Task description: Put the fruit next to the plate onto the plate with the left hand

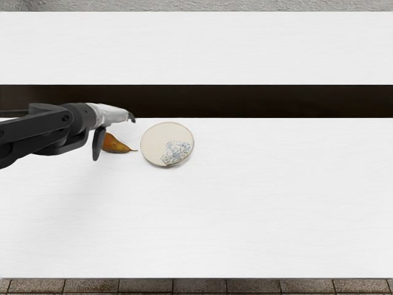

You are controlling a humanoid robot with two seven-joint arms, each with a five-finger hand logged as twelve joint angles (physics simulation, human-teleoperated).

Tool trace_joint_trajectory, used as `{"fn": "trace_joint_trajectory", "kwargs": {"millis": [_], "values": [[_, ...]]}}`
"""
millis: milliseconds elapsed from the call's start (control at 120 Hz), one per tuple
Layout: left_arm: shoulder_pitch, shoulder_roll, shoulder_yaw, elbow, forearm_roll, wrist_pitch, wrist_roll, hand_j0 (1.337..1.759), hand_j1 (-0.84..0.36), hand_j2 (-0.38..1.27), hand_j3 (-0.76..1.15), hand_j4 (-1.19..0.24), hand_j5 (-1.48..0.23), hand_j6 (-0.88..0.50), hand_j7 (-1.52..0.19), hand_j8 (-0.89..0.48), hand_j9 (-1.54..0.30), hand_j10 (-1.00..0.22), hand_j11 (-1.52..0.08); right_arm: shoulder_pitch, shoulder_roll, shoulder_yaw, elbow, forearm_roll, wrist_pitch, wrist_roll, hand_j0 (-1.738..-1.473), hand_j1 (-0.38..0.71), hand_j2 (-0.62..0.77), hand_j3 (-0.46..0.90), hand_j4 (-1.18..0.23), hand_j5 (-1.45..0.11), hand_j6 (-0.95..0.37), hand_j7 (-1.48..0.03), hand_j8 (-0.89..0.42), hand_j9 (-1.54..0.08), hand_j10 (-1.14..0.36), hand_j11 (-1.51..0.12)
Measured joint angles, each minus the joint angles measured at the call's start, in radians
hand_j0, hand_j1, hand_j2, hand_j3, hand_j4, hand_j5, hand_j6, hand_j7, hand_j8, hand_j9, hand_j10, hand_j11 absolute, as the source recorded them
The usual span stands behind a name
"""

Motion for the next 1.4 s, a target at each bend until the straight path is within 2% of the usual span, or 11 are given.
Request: {"fn": "trace_joint_trajectory", "kwargs": {"millis": [583, 917, 1025, 1092, 1400], "values": [[0.029, -0.009, 0.0, 0.012, -0.002, 0.013, 0.012, 1.658, 0.05, 0.05, 0.0, -0.26, -0.33, -0.26, -0.33, -0.26, -0.33, -0.25, -0.33, 0.0, 0.0, 0.002, 0.0, 0.0, 0.0, 0.0, -1.658, -0.31, -0.01, 0.0, -0.03, -0.04, -0.03, -0.04, -0.03, -0.04, -0.03, -0.04], [0.032, -0.004, 0.0, 0.019, -0.002, 0.013, 0.014, 1.658, -0.04, 0.07, 0.0, -0.33, -0.42, -0.26, -0.32, -0.33, -0.42, -0.33, -0.42, 0.0, 0.0, 0.002, 0.0, 0.0, 0.0, 0.0, -1.658, -0.31, -0.01, 0.0, -0.03, -0.04, -0.03, -0.04, -0.03, -0.04, -0.03, -0.04], [0.028, -0.002, -0.002, 0.017, -0.002, 0.01, 0.015, 1.658, -0.07, 0.07, 0.0, -0.35, -0.46, -0.31, -0.39, -0.35, -0.46, -0.35, -0.46, 0.0, 0.0, 0.002, 0.0, 0.0, 0.0, 0.0, -1.658, -0.31, -0.01, 0.0, -0.03, -0.04, -0.03, -0.04, -0.03, -0.04, -0.03, -0.04], [0.026, 0.0, -0.003, 0.01, -0.003, 0.009, 0.027, 1.658, -0.09, 0.08, 0.0, -0.37, -0.47, -0.34, -0.43, -0.37, -0.47, -0.37, -0.47, 0.0, 0.0, 0.002, 0.0, 0.0, 0.0, 0.0, -1.658, -0.31, -0.01, 0.0, -0.03, -0.04, -0.03, -0.04, -0.03, -0.04, -0.03, -0.04], [0.029, 0.015, -0.005, -0.007, -0.003, 0.007, 0.048, 1.658, -0.15, 0.09, 0.0, -0.42, -0.54, -0.41, -0.53, -0.42, -0.54, -0.42, -0.54, 0.0, 0.0, 0.002, 0.0, 0.0, 0.0, 0.0, -1.658, -0.31, -0.01, 0.0, -0.03, -0.04, -0.03, -0.04, -0.03, -0.04, -0.03, -0.04]]}}
